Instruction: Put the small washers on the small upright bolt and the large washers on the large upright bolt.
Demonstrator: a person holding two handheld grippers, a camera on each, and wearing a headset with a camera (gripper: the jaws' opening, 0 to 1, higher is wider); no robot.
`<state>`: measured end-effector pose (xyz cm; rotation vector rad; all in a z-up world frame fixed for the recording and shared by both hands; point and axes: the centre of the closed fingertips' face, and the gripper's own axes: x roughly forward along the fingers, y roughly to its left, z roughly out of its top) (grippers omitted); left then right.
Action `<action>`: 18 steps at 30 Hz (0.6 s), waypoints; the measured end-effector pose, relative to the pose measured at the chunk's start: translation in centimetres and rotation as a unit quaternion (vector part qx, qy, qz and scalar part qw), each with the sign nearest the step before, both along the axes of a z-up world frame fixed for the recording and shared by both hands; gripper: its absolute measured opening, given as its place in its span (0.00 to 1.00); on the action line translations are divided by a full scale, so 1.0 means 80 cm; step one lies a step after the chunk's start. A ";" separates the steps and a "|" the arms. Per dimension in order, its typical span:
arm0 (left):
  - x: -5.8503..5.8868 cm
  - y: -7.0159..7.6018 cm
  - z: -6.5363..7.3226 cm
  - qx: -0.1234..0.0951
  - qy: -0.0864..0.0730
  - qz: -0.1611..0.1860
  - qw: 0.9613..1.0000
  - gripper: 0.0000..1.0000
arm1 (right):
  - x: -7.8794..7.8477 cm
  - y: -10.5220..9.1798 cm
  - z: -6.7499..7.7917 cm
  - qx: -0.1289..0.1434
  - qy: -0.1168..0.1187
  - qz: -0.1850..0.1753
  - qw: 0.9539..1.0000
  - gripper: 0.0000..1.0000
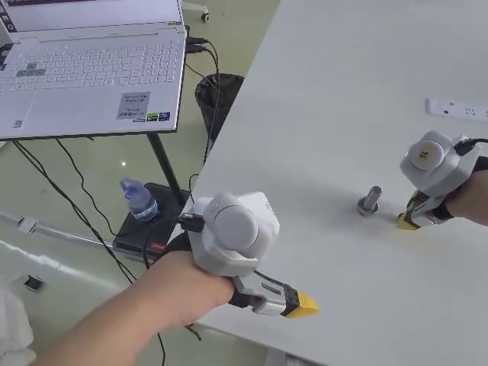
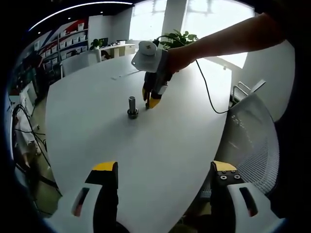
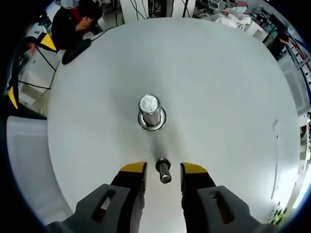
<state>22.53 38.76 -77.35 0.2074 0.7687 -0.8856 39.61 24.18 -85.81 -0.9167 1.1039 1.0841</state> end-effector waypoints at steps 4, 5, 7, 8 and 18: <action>-0.001 0.000 0.001 -0.002 -0.001 0.001 1.000 0.77 | -0.001 -0.001 0.001 -0.002 0.000 0.002 1.000 0.29; -0.001 -0.001 0.002 -0.004 -0.002 0.001 1.000 0.77 | -0.002 0.000 0.002 -0.001 -0.001 0.003 1.000 0.29; -0.001 0.000 0.003 -0.003 -0.002 0.001 1.000 0.78 | -0.002 -0.001 0.004 -0.001 -0.002 0.003 1.000 0.29; -0.001 0.001 0.003 -0.003 -0.003 0.001 1.000 0.78 | -0.002 -0.001 0.006 0.000 -0.003 0.003 1.000 0.29; 0.000 -0.007 0.012 -0.003 -0.010 0.000 1.000 0.79 | 0.002 0.003 0.034 0.039 -0.015 -0.007 0.999 0.32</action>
